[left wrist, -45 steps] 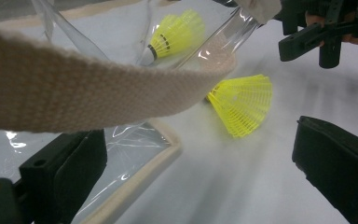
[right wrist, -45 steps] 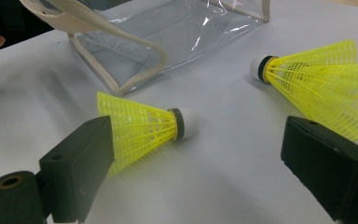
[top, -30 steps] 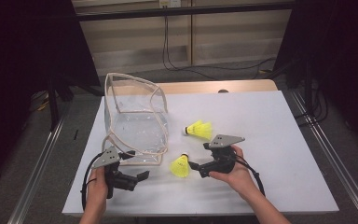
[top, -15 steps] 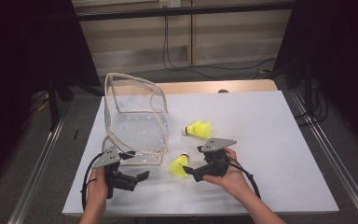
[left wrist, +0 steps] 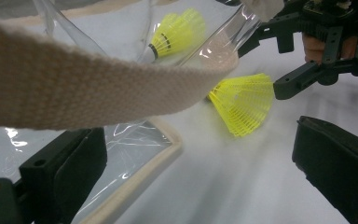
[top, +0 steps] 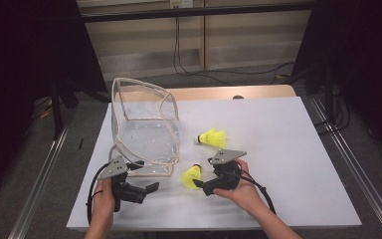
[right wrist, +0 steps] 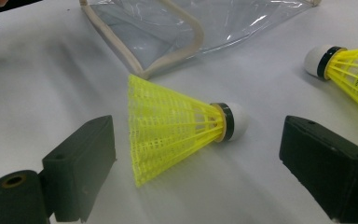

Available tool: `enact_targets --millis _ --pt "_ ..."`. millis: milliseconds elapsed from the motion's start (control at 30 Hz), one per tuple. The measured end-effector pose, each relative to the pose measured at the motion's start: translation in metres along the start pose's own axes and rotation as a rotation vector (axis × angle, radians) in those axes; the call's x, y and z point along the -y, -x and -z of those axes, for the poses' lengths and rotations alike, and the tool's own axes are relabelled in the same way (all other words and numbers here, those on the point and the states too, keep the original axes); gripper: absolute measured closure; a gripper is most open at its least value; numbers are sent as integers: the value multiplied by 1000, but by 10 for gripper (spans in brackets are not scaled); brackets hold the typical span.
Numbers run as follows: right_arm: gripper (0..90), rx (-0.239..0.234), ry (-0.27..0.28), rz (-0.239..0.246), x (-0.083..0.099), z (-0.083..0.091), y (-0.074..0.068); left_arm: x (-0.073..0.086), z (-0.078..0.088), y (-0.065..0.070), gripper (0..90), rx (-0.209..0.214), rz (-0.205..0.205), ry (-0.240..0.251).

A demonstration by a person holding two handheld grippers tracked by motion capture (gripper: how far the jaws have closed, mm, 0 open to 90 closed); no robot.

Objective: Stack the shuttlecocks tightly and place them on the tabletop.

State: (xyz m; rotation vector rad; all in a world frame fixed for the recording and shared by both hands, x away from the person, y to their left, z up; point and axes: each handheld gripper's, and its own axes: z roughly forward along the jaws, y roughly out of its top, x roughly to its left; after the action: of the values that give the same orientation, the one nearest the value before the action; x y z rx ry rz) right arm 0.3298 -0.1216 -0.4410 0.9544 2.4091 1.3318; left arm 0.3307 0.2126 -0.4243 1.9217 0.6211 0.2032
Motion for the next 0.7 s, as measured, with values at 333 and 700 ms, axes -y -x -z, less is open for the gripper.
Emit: enact_targets --millis 333,700 --pt "171 18 -2 -5 3 3 6 0 1 0 32 0 1 2" --pt "321 27 -4 -30 6 6 11 0 0 0 32 3 1 2"
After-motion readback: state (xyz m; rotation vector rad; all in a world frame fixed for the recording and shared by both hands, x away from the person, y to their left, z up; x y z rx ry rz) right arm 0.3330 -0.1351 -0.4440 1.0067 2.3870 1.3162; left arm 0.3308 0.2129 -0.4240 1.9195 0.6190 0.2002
